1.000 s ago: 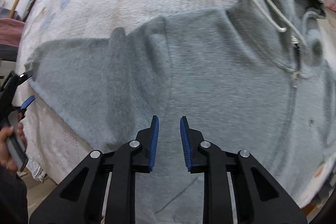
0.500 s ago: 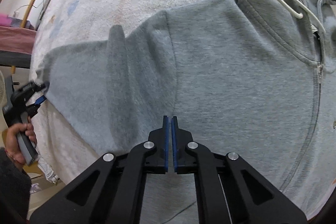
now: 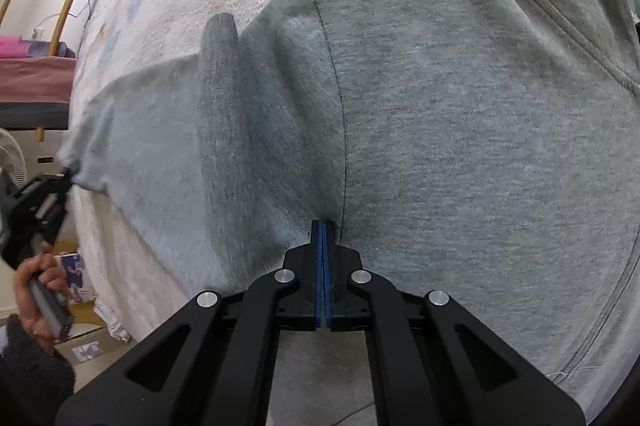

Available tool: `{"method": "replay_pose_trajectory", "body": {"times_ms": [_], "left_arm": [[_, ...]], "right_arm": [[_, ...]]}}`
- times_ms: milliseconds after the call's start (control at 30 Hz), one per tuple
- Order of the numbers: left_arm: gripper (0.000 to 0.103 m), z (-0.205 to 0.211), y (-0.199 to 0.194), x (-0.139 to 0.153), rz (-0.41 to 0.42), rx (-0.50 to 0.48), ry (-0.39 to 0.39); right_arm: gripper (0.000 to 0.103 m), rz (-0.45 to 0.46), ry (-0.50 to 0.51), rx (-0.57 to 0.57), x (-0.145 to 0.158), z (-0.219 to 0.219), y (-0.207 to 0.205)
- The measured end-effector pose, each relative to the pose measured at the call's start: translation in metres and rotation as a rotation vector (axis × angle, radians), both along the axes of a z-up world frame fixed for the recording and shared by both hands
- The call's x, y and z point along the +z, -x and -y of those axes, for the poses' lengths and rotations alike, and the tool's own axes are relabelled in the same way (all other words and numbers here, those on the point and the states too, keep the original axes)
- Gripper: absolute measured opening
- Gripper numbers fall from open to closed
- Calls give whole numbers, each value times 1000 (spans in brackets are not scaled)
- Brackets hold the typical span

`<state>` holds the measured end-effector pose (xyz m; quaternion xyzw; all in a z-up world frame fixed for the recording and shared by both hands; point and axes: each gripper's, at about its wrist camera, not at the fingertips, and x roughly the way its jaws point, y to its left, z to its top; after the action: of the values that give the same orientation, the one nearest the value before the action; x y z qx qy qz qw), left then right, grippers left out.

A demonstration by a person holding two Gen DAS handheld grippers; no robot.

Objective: Fold large clothes

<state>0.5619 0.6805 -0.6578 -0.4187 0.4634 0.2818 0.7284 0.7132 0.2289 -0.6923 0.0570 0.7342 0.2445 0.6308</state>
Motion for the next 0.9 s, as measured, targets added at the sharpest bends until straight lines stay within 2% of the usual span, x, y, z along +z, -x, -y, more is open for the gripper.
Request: {"method": "replay_pose_trajectory", "body": {"times_ms": [33, 67, 100, 133, 167, 200, 233, 300, 367, 433, 500, 567, 633, 700, 733, 800, 900], "left_arm": [[7, 0, 3, -6, -10, 15, 20], [14, -2, 2, -15, -8, 26, 62], [17, -4, 3, -23, -21, 31, 98], [16, -4, -2, -31, -67, 28, 112], [15, -2, -6, -30, -76, 17, 83], [9, 2, -10, -23, -82, -1, 41], [3, 7, -16, -13, -82, -26, 1], [3, 21, -22, 15, -38, -76, -74], [3, 46, -33, 60, 30, -158, -158], [3, 78, -41, 103, 96, -239, -236], [3, 126, -53, 148, 171, -339, -312], [3, 177, -68, 177, 227, -426, -374], [3, 229, -82, 198, 268, -491, -403], [3, 292, -98, 213, 307, -563, -436], [3, 324, -104, 215, 323, -600, -440], [3, 377, -116, 210, 346, -660, -392], [3, 477, -148, 176, 314, -794, -388]], "right_arm": [[0, -10, -11, -7, 0, 1, 2], [0, -22, -26, -25, -2, 5, 0], [0, -24, -30, -26, -4, 6, 1], [0, -21, -29, -23, -6, 5, 2], [0, -17, -30, -22, -8, 4, 1], [0, -12, -33, -17, -10, 4, 1], [0, -11, -37, -18, -11, 4, 2], [0, -16, -49, -21, -10, 4, 3], [1, -22, -92, -30, -4, 7, 6], [2, 8, -155, -49, 14, 26, 7], [2, 58, -181, -50, 34, 51, 6], [2, 111, -177, -47, 51, 79, 4], [2, 154, -165, -60, 66, 117, -1], [2, 213, -110, -93, 82, 173, -10], [2, 230, -93, -112, 89, 200, -14], [2, 275, -48, -132, 102, 242, -19], [2, 351, 47, -155, 123, 327, -31]]}}
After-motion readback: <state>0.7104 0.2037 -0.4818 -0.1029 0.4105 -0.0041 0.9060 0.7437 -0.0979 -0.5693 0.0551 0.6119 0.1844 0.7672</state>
